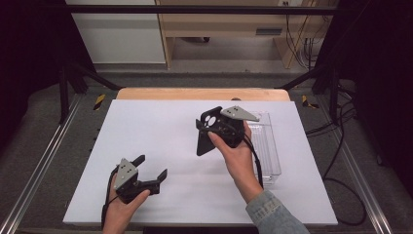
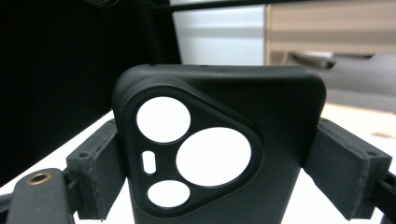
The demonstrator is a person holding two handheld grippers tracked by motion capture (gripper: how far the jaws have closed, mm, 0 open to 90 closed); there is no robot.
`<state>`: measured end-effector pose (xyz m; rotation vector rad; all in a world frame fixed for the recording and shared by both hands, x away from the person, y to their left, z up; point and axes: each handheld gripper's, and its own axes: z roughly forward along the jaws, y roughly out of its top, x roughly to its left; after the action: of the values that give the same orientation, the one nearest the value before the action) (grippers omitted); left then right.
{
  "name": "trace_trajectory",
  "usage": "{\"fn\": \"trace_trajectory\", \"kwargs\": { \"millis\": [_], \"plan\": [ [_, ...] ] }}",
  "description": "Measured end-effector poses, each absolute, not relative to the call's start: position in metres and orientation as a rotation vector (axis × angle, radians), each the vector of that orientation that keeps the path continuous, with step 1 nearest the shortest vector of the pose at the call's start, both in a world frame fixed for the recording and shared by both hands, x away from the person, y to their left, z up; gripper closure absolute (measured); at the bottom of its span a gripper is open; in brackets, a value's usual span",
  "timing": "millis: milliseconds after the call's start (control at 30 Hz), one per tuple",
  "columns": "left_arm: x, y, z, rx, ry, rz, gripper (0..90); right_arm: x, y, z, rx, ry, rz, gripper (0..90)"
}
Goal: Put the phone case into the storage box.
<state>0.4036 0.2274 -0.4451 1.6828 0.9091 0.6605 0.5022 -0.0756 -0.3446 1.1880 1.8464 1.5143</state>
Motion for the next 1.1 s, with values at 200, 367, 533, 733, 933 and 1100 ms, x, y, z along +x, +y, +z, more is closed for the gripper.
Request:
{"fn": "trace_trajectory", "kwargs": {
  "millis": [200,367,533,733,933,1100],
  "plan": [
    [0.400,0.250,-0.446,1.655,0.944,0.669,5.9,0.518,-0.090,-0.319,1.206,1.757,1.497,14.0],
    [0.403,0.263,-0.446,1.637,0.959,0.688,5.4,0.534,-0.107,-0.306,1.255,1.699,1.478,14.0],
    [0.408,0.267,-0.449,1.632,0.947,0.689,4.9,0.547,-0.123,-0.302,1.278,1.656,1.426,14.0],
    [0.410,0.267,-0.451,1.643,0.941,0.696,4.7,0.559,-0.140,-0.304,1.290,1.618,1.360,14.0],
    [0.411,0.269,-0.451,1.638,0.943,0.697,4.4,0.567,-0.154,-0.306,1.326,1.577,1.336,14.0],
    [0.413,0.273,-0.452,1.620,0.943,0.699,3.8,0.571,-0.164,-0.308,1.350,1.558,1.317,14.0]
  ]
}}
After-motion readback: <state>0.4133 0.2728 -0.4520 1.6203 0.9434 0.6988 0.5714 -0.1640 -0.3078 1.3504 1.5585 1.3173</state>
